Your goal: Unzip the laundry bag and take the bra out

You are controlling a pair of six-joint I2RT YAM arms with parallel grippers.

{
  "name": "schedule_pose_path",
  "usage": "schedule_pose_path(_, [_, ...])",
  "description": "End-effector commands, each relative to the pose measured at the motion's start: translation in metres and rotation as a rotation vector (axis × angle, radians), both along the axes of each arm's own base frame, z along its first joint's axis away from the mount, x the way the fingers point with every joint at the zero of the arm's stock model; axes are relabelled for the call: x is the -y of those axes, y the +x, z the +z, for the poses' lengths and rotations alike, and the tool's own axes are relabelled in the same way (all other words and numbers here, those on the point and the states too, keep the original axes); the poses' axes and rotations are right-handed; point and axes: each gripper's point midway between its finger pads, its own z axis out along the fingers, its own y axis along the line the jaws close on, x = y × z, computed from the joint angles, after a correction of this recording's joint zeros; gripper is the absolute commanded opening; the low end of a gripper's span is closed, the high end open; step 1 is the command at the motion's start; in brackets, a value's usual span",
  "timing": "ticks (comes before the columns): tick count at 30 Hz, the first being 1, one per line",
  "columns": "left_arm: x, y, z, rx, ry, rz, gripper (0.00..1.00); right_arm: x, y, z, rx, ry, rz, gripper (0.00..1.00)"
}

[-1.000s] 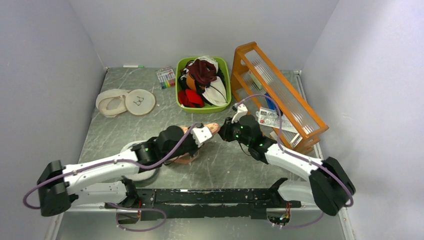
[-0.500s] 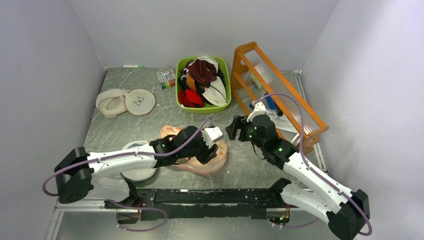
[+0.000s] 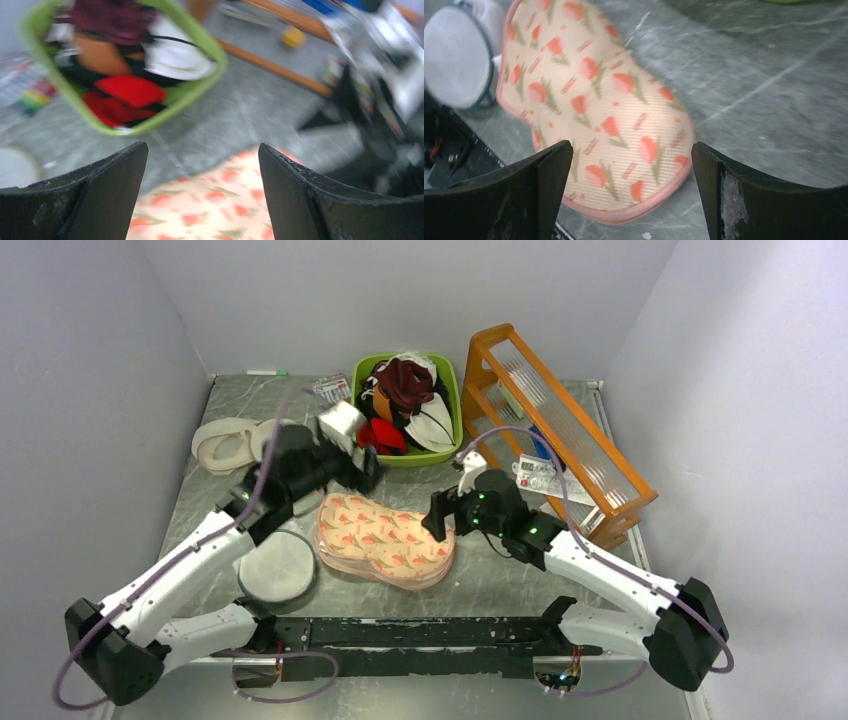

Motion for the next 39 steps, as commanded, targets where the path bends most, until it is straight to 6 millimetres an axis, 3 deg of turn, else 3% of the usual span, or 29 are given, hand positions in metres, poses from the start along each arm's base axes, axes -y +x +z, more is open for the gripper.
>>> schedule_pose_path(1, [-0.055,0.061,0.033,-0.038,-0.089,0.237,0.92,-0.035,-0.013,0.002,0.05,-0.038,0.121,0.9])
schedule_pose_path(4, [-0.085,0.096,0.058,0.021,-0.16,0.392,0.93,-0.051,-0.025,-0.008,0.053,-0.101,0.16,0.9])
schedule_pose_path(7, [-0.112,0.117,0.072,0.121,-0.2,0.504,0.94,-0.065,-0.034,-0.012,0.082,-0.191,0.187,0.9])
schedule_pose_path(9, [-0.133,0.125,0.066,0.119,-0.217,0.561,0.94,-0.072,-0.038,-0.017,0.106,-0.264,0.19,0.9])
schedule_pose_path(14, [-0.18,0.129,0.028,0.04,-0.203,0.688,0.94,-0.091,-0.053,-0.033,0.145,-0.415,0.233,0.89])
schedule_pose_path(19, [-0.182,0.126,0.028,0.053,-0.185,0.679,0.93,-0.118,-0.065,-0.034,0.198,-0.514,0.268,0.86])
schedule_pose_path(25, [-0.18,0.126,0.027,0.046,-0.178,0.664,0.93,-0.128,-0.067,-0.052,0.215,-0.671,0.272,0.76])
schedule_pose_path(31, [-0.178,0.129,0.021,0.03,-0.172,0.652,0.93,-0.146,-0.078,-0.064,0.217,-0.695,0.291,0.72])
schedule_pose_path(39, [-0.169,0.128,0.021,0.018,-0.191,0.608,0.92,-0.141,-0.072,-0.08,0.205,-0.773,0.205,0.53])
